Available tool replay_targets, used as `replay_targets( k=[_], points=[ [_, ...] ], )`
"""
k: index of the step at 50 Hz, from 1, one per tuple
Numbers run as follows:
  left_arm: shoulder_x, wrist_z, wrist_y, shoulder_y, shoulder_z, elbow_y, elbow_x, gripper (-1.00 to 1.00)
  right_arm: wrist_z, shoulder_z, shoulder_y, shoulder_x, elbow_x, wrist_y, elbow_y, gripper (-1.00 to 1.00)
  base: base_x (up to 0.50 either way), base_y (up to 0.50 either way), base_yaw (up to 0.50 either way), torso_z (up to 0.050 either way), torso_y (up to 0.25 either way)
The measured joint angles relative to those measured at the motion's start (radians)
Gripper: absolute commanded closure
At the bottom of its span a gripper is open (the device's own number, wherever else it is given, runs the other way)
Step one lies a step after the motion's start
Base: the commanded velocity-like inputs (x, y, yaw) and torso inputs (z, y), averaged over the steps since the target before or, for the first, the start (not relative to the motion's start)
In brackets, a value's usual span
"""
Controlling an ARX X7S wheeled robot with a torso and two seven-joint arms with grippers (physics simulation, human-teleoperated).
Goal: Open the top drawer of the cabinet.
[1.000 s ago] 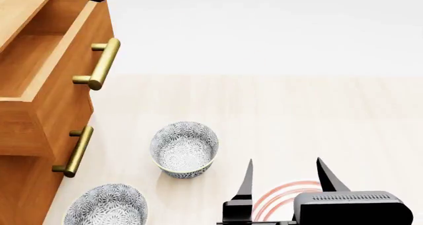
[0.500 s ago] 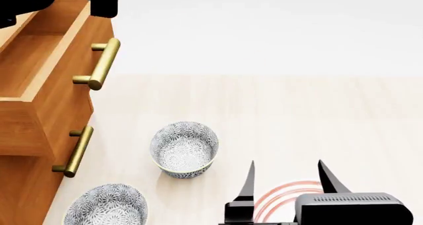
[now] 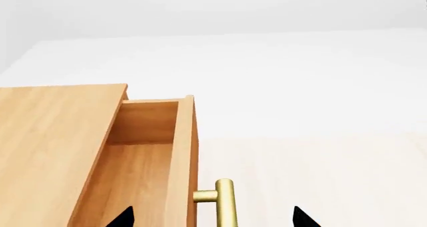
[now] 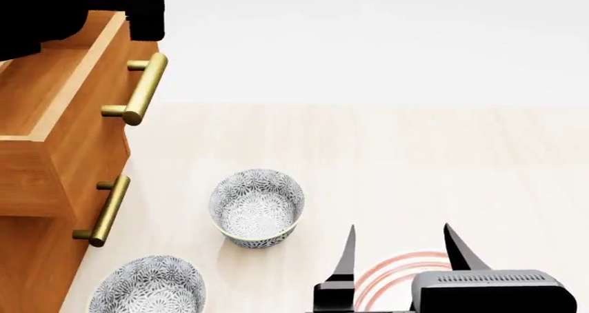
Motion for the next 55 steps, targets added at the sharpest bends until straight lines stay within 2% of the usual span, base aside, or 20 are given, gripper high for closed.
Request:
replay_targets(
  k=[33,55],
  points=[
    [0.012,0.113,0.109,0.078,0.035,-0.15,0.05,-1.0,0.007,-0.011,-0.011,0.005,-0.002,-0.015,0.005,-1.0,0.0,0.0,0.0,0.0,0.0],
    [0.02,0.161,0.114,0.115,0.014,-0.18,0.021,-1.0,0.015,-0.014,-0.01,0.009,0.004,-0.015,0.001,-1.0,0.0,0.0,0.0,0.0,0.0]
  ],
)
